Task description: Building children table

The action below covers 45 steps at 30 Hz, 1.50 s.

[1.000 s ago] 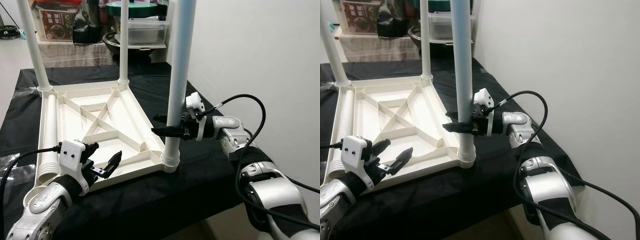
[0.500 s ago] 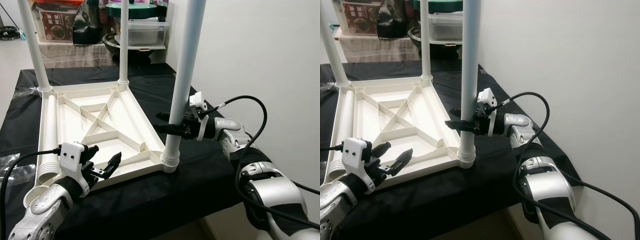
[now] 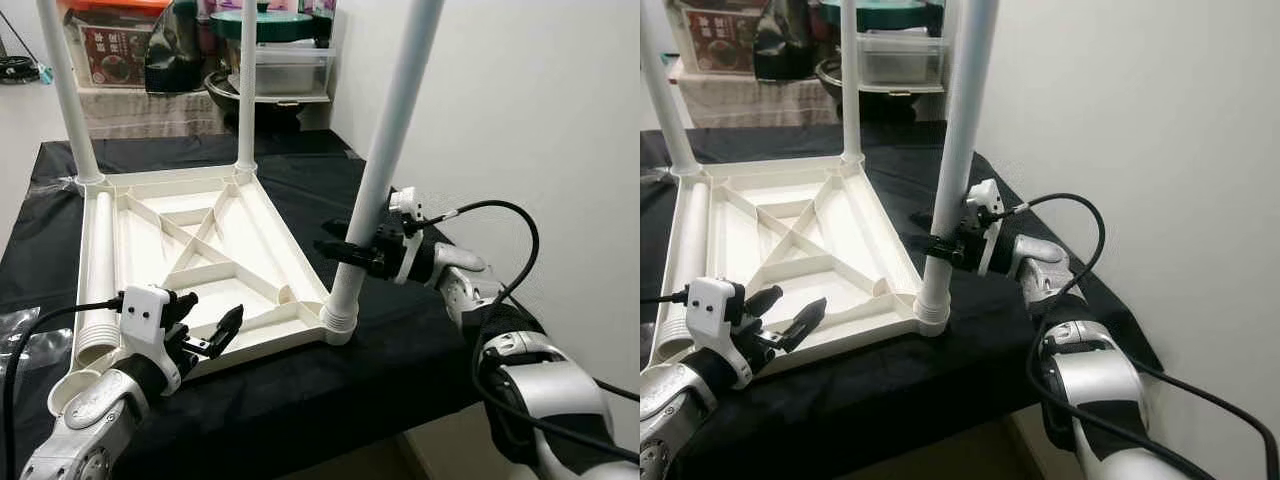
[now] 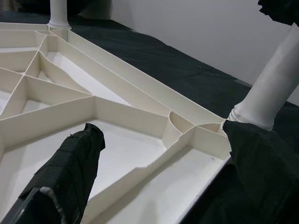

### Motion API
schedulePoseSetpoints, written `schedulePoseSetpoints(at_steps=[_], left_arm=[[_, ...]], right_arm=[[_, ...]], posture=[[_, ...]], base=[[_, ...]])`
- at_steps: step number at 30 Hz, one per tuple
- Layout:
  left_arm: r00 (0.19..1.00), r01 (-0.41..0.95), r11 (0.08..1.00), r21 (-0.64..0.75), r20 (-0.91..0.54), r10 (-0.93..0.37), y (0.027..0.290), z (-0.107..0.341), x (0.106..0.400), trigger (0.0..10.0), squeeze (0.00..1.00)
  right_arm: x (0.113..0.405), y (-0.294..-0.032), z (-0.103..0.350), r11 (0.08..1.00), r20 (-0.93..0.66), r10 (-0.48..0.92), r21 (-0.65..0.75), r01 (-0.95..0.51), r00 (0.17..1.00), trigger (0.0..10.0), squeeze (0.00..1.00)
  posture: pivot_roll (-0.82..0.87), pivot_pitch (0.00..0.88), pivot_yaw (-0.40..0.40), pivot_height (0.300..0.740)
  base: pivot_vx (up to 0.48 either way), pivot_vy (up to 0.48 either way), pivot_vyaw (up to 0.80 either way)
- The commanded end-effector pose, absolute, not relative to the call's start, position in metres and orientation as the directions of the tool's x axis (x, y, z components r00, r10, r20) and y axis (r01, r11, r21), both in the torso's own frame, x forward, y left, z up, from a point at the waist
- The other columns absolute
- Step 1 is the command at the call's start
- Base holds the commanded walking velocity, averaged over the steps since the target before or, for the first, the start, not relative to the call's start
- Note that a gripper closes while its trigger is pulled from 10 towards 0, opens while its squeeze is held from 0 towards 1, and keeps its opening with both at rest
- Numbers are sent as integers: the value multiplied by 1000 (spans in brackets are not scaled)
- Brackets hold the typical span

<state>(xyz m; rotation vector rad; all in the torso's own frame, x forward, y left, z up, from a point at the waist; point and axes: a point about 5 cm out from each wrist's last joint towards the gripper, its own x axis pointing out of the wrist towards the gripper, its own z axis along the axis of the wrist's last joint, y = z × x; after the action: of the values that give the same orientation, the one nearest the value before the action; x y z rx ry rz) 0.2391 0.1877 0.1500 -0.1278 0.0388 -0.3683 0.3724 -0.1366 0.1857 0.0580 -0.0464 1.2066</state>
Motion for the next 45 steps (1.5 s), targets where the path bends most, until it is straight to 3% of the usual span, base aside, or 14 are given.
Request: schedulePoseSetpoints(at_steps=[1,17,19,20,22,23,24,25,27,28,30,36,39,45], left_arm=[[932,353,925,-140,-27,-360,185,146,241,10000,0],[935,348,928,-131,-25,-354,186,145,244,10000,0],[937,342,931,-131,-26,-348,187,144,243,10000,0],[937,342,931,-131,-26,-348,187,144,243,10000,0],[939,338,932,-131,-28,-344,187,143,242,10000,0],[939,338,932,-131,-28,-344,187,143,242,10000,0],[939,336,933,-131,-28,-342,187,143,242,10000,0],[939,336,933,-131,-28,-342,187,143,242,10000,0],[940,333,933,-133,-27,-340,187,142,242,10000,0],[940,333,933,-133,-27,-340,187,142,242,10000,0],[942,329,934,-136,-27,-336,187,141,242,10000,0],[944,321,937,-141,-28,-328,187,140,241,10000,0],[944,321,937,-141,-28,-328,187,140,241,10000,0],[948,310,940,-142,-25,-317,189,140,243,10000,0]], right_arm=[[364,-135,158,352,9,935,100,-930,355,0,0],[361,-132,148,347,-142,928,-15,-938,345,0,0],[366,-128,143,442,-207,876,-22,-897,436,0,0],[366,-128,143,442,-207,876,-22,-897,436,0,0],[374,-127,138,587,-251,781,-20,-809,572,0,0],[374,-127,138,587,-251,781,-20,-809,572,0,0],[379,-130,134,708,-263,679,-12,-706,686,0,0],[379,-130,134,708,-263,679,-12,-706,686,0,0],[382,-134,123,867,-263,481,1,-498,836,0,0],[382,-134,123,867,-263,481,1,-498,836,0,0],[378,-137,109,941,-257,337,65,-331,906,0,0],[368,-140,87,976,-291,199,149,-161,936,0,0],[368,-140,87,976,-291,199,149,-161,936,0,0],[365,-144,82,991,-296,39,132,1,955,0,0]], posture=[[71,0,-127,740],[63,0,-128,740],[65,0,-132,740],[65,0,-132,740],[64,0,-134,740],[64,0,-134,740],[63,0,-136,740],[63,0,-136,740],[62,0,-139,740],[62,0,-139,740],[67,0,-142,740],[64,0,-140,740],[64,0,-140,740],[61,0,-141,740]], base=[[0,0,0],[0,0,0],[0,0,0],[0,0,0],[0,0,0],[0,0,0],[0,0,0],[0,0,0],[0,0,0],[0,0,0],[0,0,0],[0,0,0],[0,0,0],[0,0,0]])
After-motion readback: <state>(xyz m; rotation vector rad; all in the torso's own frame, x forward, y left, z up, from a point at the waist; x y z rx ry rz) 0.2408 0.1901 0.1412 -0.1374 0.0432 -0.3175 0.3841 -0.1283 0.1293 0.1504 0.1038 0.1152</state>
